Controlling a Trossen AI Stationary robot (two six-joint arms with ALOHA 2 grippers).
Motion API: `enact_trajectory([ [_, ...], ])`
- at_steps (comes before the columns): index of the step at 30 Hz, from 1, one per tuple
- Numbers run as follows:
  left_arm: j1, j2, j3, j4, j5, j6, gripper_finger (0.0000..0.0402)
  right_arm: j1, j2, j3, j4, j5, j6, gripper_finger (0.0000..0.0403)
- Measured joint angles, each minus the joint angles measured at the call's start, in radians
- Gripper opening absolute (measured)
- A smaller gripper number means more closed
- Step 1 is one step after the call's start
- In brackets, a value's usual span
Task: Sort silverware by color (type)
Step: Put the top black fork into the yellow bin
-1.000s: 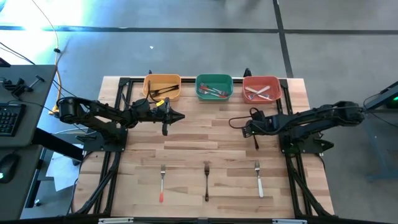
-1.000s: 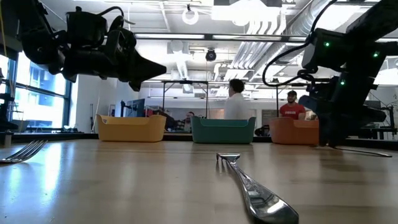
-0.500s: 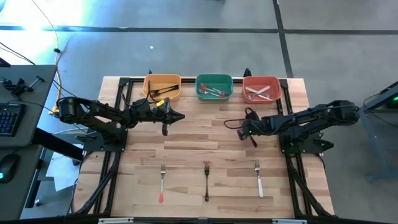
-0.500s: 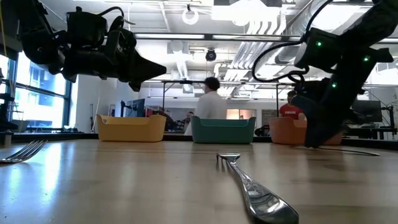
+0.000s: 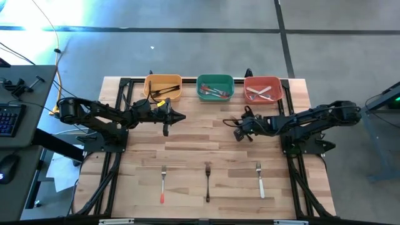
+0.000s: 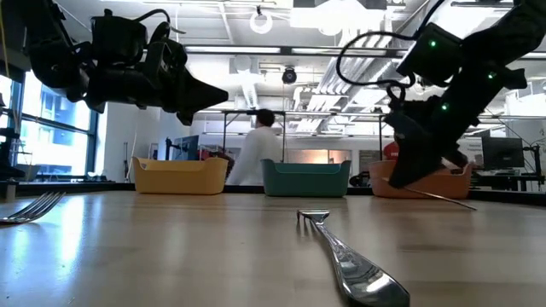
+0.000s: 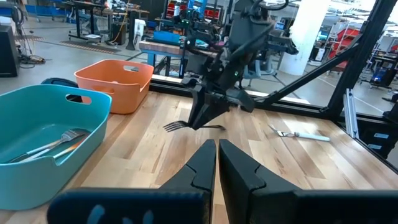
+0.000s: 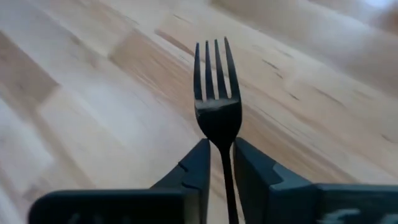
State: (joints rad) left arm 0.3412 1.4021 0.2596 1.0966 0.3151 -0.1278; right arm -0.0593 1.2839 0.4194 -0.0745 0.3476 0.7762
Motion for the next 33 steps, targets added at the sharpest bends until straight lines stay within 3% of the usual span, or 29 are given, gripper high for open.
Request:
enact_trajectory([
  [5,0.0,0.0,0.0,0.002,0.0,-0.064,0.001,0.0,0.0,0.0,0.134,-0.046,-0.08,0.0005],
  [14,-0.074,0.0,0.0,-0.001,0.001,-0.078,0.003,0.0,-0.001,0.001,0.45,-0.12,-0.237,0.0001],
  [23,-0.137,0.0,0.02,-0.046,-0.07,-0.051,0.0088,0.0,-0.001,0.002,0.76,-0.167,-0.388,0.0],
  [33,-0.169,0.069,0.126,-0.141,-0.111,0.01,0.015,0.001,-0.001,0.014,0.807,-0.173,-0.419,0.0],
])
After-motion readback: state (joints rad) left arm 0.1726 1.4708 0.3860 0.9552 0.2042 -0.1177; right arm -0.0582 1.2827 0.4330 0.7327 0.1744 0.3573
